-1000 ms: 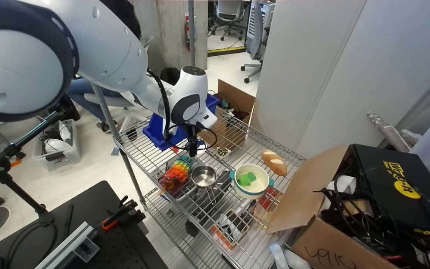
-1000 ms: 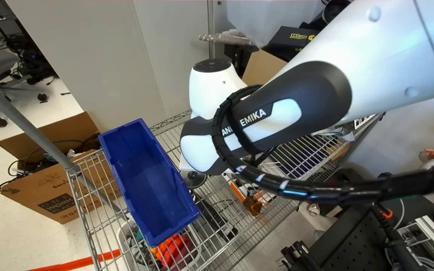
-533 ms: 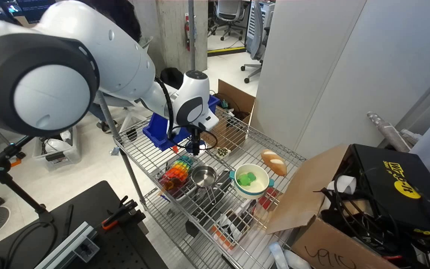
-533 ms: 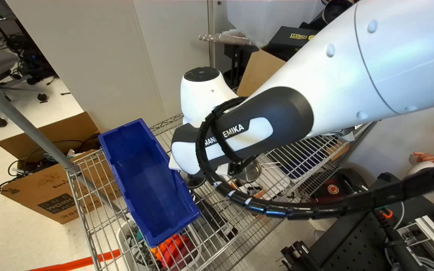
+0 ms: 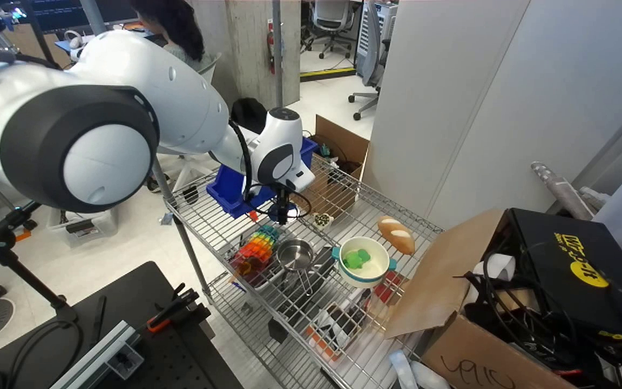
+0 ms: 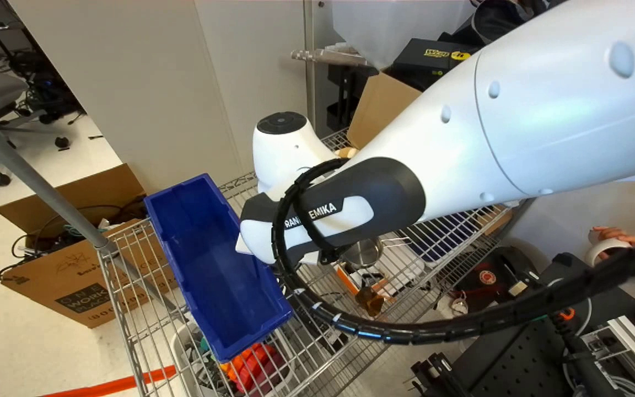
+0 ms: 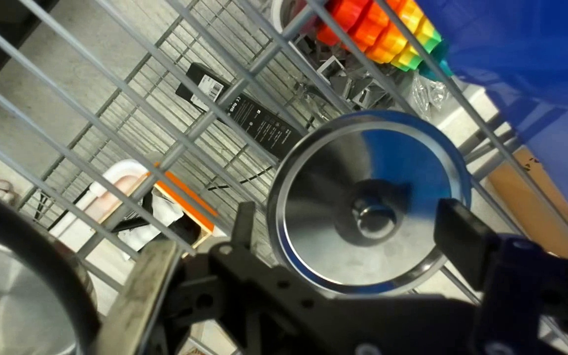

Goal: Put the lid on the silver pot

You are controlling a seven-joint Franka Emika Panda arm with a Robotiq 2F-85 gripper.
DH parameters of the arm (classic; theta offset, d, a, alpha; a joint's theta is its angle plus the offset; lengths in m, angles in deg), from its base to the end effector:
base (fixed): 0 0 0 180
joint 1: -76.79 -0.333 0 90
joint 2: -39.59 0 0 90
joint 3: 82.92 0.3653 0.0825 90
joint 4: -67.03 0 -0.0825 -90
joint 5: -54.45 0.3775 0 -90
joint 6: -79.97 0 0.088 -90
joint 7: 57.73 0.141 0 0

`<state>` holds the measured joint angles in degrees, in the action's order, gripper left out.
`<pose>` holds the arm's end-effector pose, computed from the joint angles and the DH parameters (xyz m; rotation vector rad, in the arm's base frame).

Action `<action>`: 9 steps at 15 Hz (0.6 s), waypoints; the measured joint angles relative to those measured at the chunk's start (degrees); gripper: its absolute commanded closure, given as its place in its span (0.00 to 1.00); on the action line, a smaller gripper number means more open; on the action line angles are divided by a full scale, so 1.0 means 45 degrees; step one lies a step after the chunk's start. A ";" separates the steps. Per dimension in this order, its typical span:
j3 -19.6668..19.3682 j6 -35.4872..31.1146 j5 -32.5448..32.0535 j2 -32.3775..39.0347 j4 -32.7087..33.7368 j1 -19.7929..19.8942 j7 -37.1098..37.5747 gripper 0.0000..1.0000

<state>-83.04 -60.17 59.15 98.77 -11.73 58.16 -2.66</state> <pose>0.7233 0.2445 0.0868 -2.8909 1.0536 0.0006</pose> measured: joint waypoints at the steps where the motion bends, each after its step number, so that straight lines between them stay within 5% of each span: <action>1: -0.0005 0.0142 -0.0004 0.0130 0.0184 -0.0014 0.0074 0.47; 7: -0.0081 0.1006 -0.0029 0.0414 0.1033 -0.0072 0.0409 0.93; 9: -0.0100 0.1280 -0.0048 0.0499 0.1281 -0.0073 0.0470 1.00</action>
<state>-83.49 -54.41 58.93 101.02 -5.97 57.83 -0.55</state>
